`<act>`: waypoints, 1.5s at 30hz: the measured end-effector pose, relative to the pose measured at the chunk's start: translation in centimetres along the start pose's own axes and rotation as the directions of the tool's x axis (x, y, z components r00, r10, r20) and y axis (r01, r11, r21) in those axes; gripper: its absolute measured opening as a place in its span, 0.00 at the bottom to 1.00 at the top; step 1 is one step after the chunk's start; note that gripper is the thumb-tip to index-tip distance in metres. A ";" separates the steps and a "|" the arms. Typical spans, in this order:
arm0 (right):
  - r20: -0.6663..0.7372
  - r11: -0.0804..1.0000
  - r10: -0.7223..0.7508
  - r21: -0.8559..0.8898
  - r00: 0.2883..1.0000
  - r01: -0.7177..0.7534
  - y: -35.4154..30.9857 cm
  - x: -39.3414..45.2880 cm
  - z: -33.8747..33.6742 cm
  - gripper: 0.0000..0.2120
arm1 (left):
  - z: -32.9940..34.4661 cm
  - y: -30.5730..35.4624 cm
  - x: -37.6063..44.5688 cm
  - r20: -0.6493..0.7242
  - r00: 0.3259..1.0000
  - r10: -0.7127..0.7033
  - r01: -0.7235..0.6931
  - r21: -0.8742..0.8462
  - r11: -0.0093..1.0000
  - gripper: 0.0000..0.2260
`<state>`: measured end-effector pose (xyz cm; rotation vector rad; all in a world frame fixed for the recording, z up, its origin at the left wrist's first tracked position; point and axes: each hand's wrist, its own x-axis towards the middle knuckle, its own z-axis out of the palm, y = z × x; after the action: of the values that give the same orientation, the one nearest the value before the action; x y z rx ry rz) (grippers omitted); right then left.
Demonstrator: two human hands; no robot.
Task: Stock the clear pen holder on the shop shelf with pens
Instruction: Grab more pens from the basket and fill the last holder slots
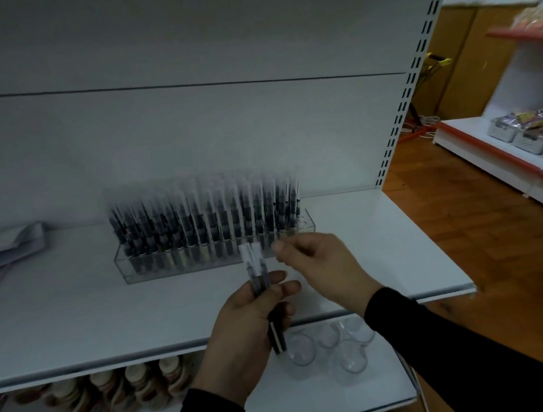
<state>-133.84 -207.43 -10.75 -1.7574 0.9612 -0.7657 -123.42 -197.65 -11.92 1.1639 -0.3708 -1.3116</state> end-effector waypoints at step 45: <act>-0.411 0.911 -0.315 -0.385 0.856 0.150 -2.6 6.4 -4.6 0.15 | -0.4 0.1 0.5 -0.175 0.980 0.092 -0.104 -0.061 0.993 0.08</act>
<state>-133.77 -214.43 -6.26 -2.0664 1.2689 -1.2881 -122.91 -197.95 -12.14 1.1757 -0.2507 -1.1206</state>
